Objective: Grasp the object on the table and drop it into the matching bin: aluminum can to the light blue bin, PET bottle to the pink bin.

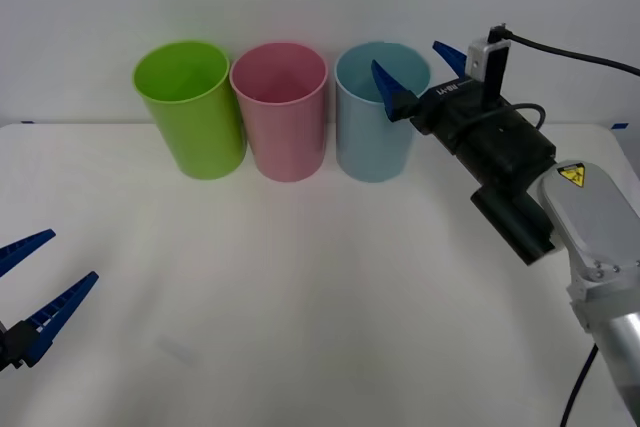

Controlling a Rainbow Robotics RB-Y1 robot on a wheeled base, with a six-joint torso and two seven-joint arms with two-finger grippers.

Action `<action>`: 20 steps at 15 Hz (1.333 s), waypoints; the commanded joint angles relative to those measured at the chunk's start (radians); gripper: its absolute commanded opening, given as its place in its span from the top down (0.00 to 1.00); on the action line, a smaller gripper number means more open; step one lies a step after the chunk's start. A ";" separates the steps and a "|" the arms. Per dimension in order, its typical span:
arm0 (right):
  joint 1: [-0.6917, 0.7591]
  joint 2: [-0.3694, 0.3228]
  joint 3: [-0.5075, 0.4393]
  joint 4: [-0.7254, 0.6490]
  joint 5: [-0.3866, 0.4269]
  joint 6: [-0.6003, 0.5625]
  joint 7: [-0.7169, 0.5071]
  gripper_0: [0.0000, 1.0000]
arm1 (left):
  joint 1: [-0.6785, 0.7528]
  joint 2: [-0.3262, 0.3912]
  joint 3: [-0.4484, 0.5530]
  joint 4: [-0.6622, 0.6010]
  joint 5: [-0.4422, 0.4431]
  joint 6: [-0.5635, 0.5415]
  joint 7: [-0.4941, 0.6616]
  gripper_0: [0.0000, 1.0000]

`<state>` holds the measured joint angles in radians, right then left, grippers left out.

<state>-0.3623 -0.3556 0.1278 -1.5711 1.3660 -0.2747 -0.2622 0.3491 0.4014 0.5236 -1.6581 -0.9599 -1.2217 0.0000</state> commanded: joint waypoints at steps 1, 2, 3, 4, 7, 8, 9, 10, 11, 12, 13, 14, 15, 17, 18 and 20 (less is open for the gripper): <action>0.106 -0.072 0.001 -0.113 -0.054 -0.032 0.006 0.00 | 0.000 0.000 0.000 0.000 0.000 0.000 0.000 0.00; 0.154 -0.100 -0.004 -0.161 -0.074 -0.040 0.011 0.00 | 0.000 0.000 0.000 0.000 0.000 0.000 0.000 0.00; 0.189 -0.120 -0.014 -0.190 -0.091 -0.054 0.015 0.00 | 0.000 0.000 0.000 0.000 0.000 0.000 0.000 0.00; 0.227 -0.129 -0.039 -0.213 -0.102 -0.086 0.023 0.00 | 0.000 0.000 0.000 0.000 0.000 0.000 0.000 0.00; 0.339 -0.129 -0.155 -0.250 -0.131 -0.245 0.078 0.00 | 0.000 0.000 0.000 0.000 0.000 0.000 0.000 0.00; 0.376 -0.129 -0.191 -0.253 -0.159 -0.293 0.143 0.00 | 0.000 0.000 0.000 0.000 0.000 0.000 0.000 0.00; 0.404 -0.128 -0.218 -0.251 -0.171 -0.330 0.184 0.00 | 0.000 0.000 0.000 0.000 0.000 0.000 0.000 0.00; 0.431 -0.128 -0.244 -0.253 -0.185 -0.368 0.218 0.00 | 0.000 0.000 0.000 0.000 0.000 0.000 0.000 0.00; 0.464 -0.128 -0.278 -0.253 -0.196 -0.414 0.261 0.00 | 0.000 0.000 0.000 0.000 0.000 0.000 0.000 0.00; 0.490 -0.128 -0.301 -0.251 -0.205 -0.446 0.294 0.00 | 0.000 0.000 0.000 0.000 0.000 0.000 0.000 0.00; 0.514 -0.126 -0.323 -0.251 -0.217 -0.478 0.333 0.00 | 0.000 0.000 0.000 0.000 0.000 0.000 0.000 0.00; 0.551 -0.125 -0.350 -0.251 -0.231 -0.518 0.371 0.00 | 0.000 0.000 0.000 0.000 0.000 0.000 0.000 0.00; 0.580 -0.125 -0.376 -0.253 -0.243 -0.551 0.397 0.00 | 0.000 0.000 0.000 0.000 0.000 0.000 0.000 0.00; 0.643 -0.121 -0.429 -0.247 -0.262 -0.626 0.431 0.00 | 0.000 0.000 0.000 0.000 0.000 0.000 0.000 0.00; 0.665 -0.115 -0.450 -0.239 -0.265 -0.661 0.436 0.00 | 0.000 0.000 0.000 0.000 0.000 0.000 0.000 0.00; 0.688 -0.088 -0.516 -0.196 -0.268 -0.764 0.448 0.00 | 0.000 0.000 0.000 0.000 0.000 0.000 0.000 0.00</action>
<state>0.3187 -0.4552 -0.3615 -1.7889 1.0988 -0.9944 0.1801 0.3490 0.4014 0.5236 -1.6581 -0.9599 -1.2217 0.0000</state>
